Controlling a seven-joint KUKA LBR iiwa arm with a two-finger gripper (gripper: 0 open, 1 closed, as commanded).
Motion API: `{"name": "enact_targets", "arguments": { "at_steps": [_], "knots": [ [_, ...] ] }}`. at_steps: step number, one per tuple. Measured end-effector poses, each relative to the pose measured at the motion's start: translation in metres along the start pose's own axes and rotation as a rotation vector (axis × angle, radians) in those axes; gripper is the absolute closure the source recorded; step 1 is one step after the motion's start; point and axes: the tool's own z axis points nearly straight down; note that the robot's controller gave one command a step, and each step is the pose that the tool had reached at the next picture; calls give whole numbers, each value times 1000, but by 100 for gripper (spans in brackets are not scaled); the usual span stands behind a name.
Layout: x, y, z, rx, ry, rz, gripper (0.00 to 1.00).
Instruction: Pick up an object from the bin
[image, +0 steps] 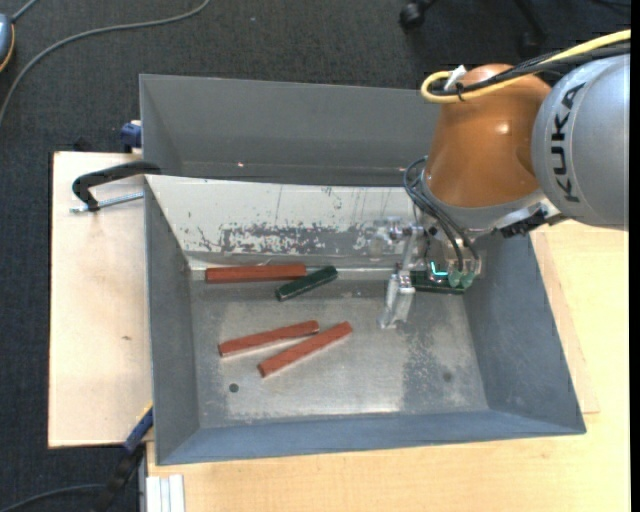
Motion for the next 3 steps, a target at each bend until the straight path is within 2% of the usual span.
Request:
{"name": "enact_targets", "arguments": {
  "at_steps": [1, 2, 3],
  "knots": [
    [35, 76, 136, -1, 1, -111, 0],
    [33, 74, 131, -1, -7, -105, 100],
    [44, 77, -4, -1, -13, -50, 100]
  ]
}}
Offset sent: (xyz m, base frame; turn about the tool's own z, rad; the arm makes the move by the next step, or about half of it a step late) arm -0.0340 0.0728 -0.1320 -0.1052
